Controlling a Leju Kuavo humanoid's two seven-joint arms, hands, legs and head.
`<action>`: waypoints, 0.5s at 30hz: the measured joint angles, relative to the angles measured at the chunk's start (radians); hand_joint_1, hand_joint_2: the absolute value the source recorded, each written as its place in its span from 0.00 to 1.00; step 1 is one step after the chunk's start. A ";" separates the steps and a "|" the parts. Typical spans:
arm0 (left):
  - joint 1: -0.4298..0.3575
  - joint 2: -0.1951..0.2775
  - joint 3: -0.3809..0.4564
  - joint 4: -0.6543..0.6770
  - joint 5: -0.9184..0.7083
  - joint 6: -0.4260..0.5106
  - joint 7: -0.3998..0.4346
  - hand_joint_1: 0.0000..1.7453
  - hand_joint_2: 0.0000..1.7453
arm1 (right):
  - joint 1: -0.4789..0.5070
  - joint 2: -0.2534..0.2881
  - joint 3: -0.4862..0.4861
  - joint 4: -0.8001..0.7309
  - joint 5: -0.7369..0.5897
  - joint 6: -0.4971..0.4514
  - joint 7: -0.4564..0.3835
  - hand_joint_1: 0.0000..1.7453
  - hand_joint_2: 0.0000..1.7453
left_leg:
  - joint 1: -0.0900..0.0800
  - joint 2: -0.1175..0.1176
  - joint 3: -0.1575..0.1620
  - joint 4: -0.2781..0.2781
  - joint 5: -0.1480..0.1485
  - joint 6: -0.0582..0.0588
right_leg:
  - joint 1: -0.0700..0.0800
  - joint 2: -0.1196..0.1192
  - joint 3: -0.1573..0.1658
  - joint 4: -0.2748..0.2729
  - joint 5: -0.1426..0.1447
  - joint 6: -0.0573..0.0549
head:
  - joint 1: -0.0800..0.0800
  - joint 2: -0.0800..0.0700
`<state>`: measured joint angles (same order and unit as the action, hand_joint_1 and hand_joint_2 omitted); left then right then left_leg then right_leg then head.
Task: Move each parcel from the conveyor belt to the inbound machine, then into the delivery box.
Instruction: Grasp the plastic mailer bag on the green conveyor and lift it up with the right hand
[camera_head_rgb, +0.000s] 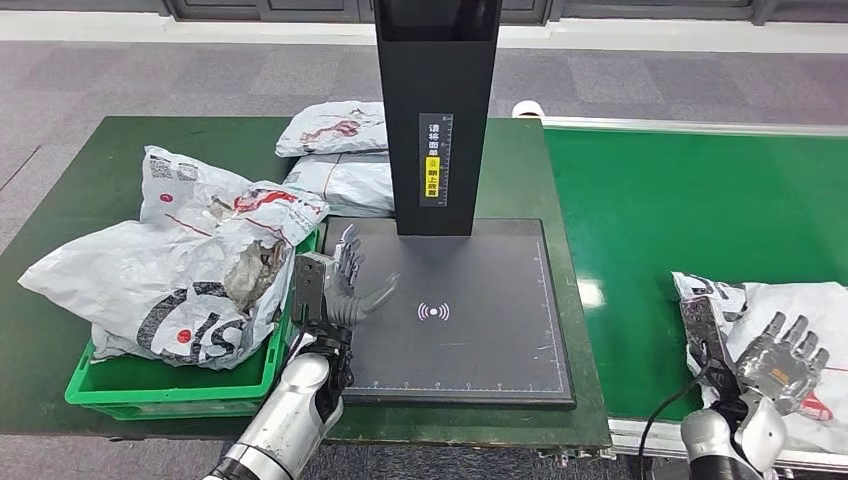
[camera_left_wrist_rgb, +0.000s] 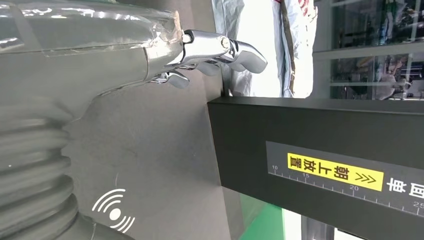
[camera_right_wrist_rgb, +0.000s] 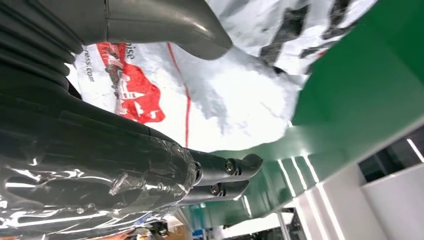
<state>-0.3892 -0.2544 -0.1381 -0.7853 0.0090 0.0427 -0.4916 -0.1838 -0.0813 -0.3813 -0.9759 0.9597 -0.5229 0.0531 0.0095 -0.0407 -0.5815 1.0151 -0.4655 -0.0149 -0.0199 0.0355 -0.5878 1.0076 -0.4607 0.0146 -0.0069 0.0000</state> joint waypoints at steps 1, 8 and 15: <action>0.000 0.000 0.000 0.000 0.001 0.000 0.000 0.00 1.00 | 0.001 -0.004 -0.006 0.008 -0.003 0.000 0.001 0.00 0.00 | 0.000 0.000 0.000 0.000 0.000 0.000 | 0.000 0.000 0.000 0.000 0.000 0.000 | 0.000 0.000; 0.000 0.000 0.000 0.000 0.005 0.000 -0.001 0.00 1.00 | -0.016 -0.037 -0.048 0.081 -0.016 0.024 0.003 0.00 0.50 | 0.000 0.000 0.000 0.000 0.000 0.000 | 0.000 0.000 0.000 0.000 0.000 0.000 | 0.000 0.000; -0.002 0.001 0.002 0.000 0.019 0.000 -0.001 0.00 1.00 | -0.058 -0.062 -0.104 0.207 -0.126 0.189 -0.067 0.00 1.00 | 0.000 -0.002 0.000 0.000 0.000 0.000 | 0.000 -0.001 0.001 0.000 0.000 0.000 | 0.000 0.000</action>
<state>-0.3914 -0.2530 -0.1360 -0.7848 0.0282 0.0431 -0.4928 -0.2418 -0.1430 -0.4852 -0.7691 0.8342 -0.3335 -0.0134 0.0094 -0.0423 -0.5817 1.0150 -0.4654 -0.0148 -0.0200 0.0346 -0.5869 1.0076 -0.4607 0.0146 -0.0068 0.0000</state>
